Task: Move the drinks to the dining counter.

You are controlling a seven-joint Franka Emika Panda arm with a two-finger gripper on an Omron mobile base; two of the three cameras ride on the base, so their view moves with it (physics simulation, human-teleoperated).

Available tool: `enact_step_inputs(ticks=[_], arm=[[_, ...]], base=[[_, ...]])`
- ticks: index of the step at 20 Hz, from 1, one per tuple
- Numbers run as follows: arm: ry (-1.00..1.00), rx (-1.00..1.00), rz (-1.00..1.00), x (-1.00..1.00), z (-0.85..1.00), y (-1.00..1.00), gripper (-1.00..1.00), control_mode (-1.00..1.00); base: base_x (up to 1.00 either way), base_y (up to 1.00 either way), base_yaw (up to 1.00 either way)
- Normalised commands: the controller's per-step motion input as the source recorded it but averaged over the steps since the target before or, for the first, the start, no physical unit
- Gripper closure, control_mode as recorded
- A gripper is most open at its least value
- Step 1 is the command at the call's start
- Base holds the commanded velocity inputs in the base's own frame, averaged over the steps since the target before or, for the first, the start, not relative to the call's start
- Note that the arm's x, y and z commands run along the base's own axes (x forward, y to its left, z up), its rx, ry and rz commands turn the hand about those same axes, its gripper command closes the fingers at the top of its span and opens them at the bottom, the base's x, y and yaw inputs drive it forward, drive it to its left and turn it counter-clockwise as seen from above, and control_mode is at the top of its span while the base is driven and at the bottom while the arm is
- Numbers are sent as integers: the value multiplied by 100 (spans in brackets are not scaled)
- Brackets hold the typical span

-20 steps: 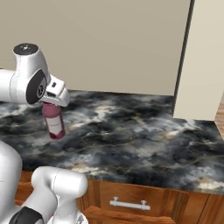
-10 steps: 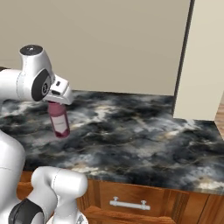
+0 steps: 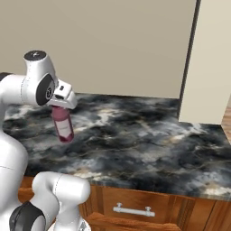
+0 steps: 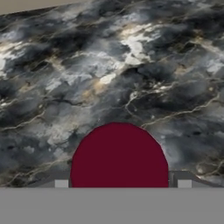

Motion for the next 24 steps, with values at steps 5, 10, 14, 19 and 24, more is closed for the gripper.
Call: enact_step_inputs(ticks=[5,10,14,19,24], arm=[[-1,-1,0,12,-28,0,100,-100],[0,0,0,15,-25,0,100,-100],[0,0,0,13,-23,0,100,-100],[0,0,0,21,-27,0,100,-100],[0,0,0,16,-25,0,100,-100]], base=[[0,0,0],[0,0,0],[0,0,0],[0,0,0],[0,0,0]])
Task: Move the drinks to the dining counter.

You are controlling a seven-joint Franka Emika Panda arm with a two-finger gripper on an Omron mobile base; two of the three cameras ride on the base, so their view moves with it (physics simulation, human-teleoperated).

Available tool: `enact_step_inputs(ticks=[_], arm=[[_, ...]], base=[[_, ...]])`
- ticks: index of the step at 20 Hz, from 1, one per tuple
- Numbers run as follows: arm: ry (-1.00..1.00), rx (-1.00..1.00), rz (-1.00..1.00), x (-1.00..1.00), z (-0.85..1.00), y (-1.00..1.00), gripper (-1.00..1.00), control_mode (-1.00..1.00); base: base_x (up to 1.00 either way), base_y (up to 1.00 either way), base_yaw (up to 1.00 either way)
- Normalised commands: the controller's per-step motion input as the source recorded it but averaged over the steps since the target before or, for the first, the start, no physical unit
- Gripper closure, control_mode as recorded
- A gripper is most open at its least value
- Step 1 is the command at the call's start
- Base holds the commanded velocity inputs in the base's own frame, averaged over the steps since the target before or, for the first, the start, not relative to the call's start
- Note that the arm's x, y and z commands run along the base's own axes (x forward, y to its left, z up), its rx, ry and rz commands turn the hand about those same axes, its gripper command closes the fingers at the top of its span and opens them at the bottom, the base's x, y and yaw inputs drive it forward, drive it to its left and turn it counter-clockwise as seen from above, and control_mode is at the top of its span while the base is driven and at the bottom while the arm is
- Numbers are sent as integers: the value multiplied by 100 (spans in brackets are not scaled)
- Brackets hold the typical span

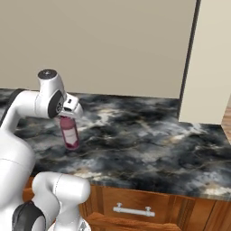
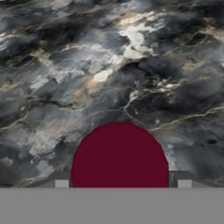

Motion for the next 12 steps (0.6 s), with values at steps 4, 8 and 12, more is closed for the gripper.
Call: enact_step_inputs(ticks=[4,8,12], arm=[[0,0,0,14,-22,0,100,-100],[0,0,0,12,-23,0,100,-100],[0,0,0,8,-20,0,100,-100]], base=[[0,0,0],[0,0,0],[0,0,0]])
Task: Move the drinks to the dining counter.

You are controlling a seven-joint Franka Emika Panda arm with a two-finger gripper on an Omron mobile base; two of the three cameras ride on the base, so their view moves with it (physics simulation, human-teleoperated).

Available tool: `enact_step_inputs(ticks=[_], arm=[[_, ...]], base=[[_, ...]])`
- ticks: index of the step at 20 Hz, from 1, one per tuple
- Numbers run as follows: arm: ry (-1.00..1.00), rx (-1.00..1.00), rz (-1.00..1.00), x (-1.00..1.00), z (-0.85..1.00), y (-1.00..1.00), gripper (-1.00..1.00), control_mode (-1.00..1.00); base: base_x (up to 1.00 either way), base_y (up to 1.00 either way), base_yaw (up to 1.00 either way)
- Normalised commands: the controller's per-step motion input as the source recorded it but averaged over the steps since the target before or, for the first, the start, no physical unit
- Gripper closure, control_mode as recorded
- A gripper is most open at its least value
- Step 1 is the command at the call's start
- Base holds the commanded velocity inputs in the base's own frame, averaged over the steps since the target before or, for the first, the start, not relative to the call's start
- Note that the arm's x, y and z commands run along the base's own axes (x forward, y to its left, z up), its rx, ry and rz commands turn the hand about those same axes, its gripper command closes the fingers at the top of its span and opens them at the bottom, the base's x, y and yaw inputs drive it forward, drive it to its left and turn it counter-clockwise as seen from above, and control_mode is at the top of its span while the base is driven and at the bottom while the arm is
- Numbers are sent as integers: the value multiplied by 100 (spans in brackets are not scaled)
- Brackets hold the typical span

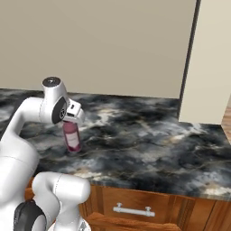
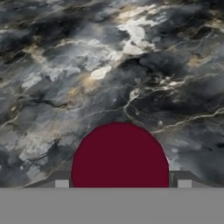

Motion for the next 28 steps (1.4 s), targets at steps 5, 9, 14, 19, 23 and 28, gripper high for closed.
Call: enact_step_inputs(ticks=[5,9,14,19,23,28], arm=[[0,0,0,11,-21,0,100,-100],[0,0,0,11,-21,0,100,-100],[0,0,0,9,-20,0,100,-100],[0,0,0,8,-23,0,100,-100],[0,0,0,5,-22,0,100,-100],[0,0,0,1,-20,1,100,-100]], base=[[0,0,0],[0,0,0],[0,0,0],[0,0,0],[0,0,0],[0,0,0]])
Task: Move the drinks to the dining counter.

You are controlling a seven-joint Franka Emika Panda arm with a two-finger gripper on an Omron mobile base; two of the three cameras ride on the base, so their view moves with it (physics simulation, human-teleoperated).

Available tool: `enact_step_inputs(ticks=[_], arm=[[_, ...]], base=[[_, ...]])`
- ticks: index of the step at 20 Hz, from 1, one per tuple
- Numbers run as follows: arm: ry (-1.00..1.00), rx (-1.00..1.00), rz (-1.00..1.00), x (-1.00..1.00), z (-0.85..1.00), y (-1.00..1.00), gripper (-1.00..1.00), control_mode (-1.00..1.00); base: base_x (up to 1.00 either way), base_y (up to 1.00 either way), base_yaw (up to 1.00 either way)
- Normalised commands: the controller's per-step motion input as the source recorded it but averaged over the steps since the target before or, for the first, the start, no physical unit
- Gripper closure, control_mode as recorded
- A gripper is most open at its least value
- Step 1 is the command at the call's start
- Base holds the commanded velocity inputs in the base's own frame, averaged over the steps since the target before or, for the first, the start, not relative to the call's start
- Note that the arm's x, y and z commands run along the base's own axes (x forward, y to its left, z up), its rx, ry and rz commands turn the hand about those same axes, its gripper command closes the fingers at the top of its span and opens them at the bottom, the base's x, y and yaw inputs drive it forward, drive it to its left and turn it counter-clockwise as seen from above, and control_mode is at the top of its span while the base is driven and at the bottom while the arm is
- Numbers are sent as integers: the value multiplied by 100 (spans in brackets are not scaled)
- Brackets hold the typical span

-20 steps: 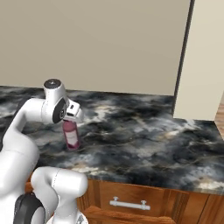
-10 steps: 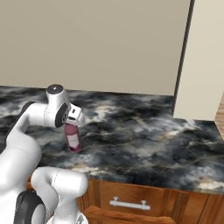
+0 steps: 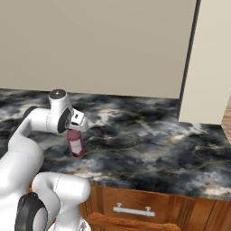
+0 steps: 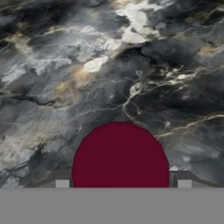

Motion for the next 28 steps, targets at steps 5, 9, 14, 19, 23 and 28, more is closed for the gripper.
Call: enact_step_inputs(ticks=[5,9,14,19,23,28], arm=[[0,-1,0,0,-23,0,100,-100],[0,-1,0,0,-23,1,-100,-100],[0,0,0,0,-1,0,-100,-100],[0,0,0,0,0,0,-100,-100],[-2,0,0,-3,22,0,-100,-100],[-13,0,0,-18,75,0,-100,-100]], base=[[0,0,0],[0,0,0],[0,0,0],[0,0,0],[0,0,0],[0,0,0]])
